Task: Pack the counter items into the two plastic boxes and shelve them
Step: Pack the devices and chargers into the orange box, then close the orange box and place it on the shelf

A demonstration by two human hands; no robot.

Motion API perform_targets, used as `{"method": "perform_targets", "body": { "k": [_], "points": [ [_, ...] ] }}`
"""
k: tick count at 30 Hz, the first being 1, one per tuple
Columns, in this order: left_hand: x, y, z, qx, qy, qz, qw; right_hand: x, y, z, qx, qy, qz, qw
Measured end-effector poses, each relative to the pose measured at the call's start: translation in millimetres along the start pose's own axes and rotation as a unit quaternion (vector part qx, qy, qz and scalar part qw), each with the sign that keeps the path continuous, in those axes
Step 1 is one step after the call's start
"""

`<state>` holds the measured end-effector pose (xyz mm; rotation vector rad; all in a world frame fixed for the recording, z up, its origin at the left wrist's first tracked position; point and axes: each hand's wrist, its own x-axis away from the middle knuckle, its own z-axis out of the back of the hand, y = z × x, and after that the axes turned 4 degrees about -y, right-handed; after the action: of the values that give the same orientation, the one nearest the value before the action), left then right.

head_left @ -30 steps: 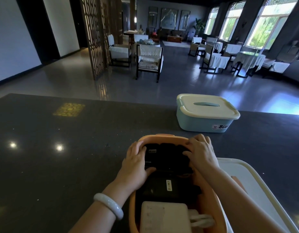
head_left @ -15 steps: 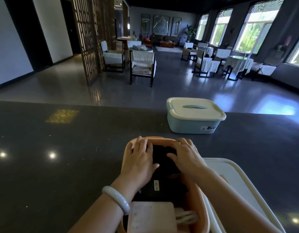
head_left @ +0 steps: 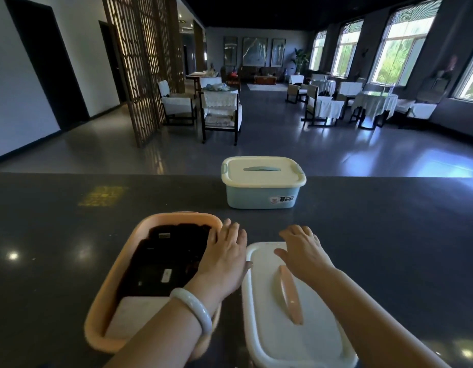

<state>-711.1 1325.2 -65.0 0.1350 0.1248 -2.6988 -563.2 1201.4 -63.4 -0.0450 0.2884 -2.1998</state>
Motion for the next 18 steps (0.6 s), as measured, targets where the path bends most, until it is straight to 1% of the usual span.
{"method": "perform_targets", "body": {
  "k": [5, 10, 12, 15, 18],
  "points": [
    [2.8, 65.3, -21.4, 0.014, -0.027, 0.012, 0.999, 31.4, 65.6, -0.5, 0.011, -0.022, -0.006, 1.0],
    [18.3, 97.7, -58.2, 0.0, -0.095, 0.044, 0.994, 59.1, 109.8, -20.1, 0.021, -0.07, -0.029, 0.997],
    [27.1, 100.7, -73.6, 0.003, -0.118, 0.078, 0.99, 67.3, 120.5, -32.2, 0.025, -0.098, -0.046, 0.994],
    [36.5, 98.8, -89.5, 0.046, -0.116, 0.149, 0.981, 76.4, 131.3, -52.6, 0.018, -0.131, -0.071, 0.989],
    [36.6, 95.1, -96.1, 0.117, -0.116, 0.22, 0.961, 82.5, 136.6, -70.0, -0.021, -0.117, -0.093, 0.989]
  ]
}}
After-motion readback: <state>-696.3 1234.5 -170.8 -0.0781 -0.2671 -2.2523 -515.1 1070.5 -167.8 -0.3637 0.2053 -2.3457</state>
